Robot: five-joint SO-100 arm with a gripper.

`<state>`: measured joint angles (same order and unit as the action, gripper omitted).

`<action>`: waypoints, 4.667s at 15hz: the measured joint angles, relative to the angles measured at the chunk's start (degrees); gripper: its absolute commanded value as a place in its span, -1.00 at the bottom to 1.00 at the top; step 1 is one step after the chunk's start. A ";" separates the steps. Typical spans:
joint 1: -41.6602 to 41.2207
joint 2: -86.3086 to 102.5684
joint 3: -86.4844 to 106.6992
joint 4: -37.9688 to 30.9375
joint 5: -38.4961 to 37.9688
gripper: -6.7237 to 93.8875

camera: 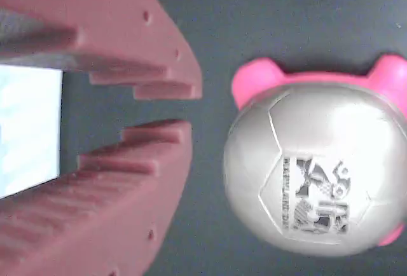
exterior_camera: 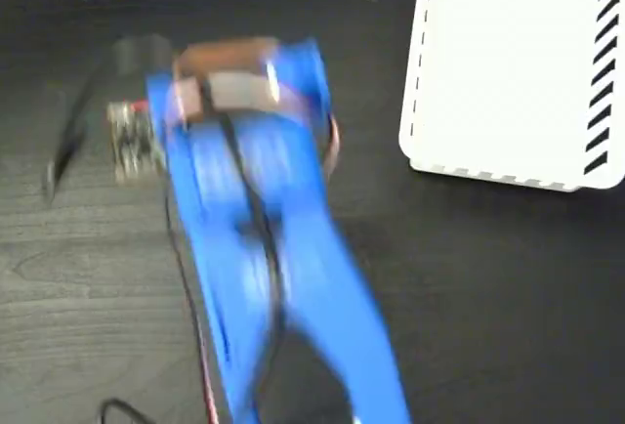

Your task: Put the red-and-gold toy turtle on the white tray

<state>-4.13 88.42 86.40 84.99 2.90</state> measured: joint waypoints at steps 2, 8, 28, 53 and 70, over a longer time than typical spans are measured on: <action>0.00 -4.39 -4.57 1.32 0.79 -0.65; -1.85 -12.22 -10.20 6.59 1.32 0.14; -3.43 -30.23 -14.68 1.85 4.92 -0.82; 24.70 -5.98 -25.05 2.29 -28.74 -0.87; 35.07 -25.40 -37.35 -2.20 -44.47 -0.39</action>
<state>30.94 63.02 49.04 82.79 -41.57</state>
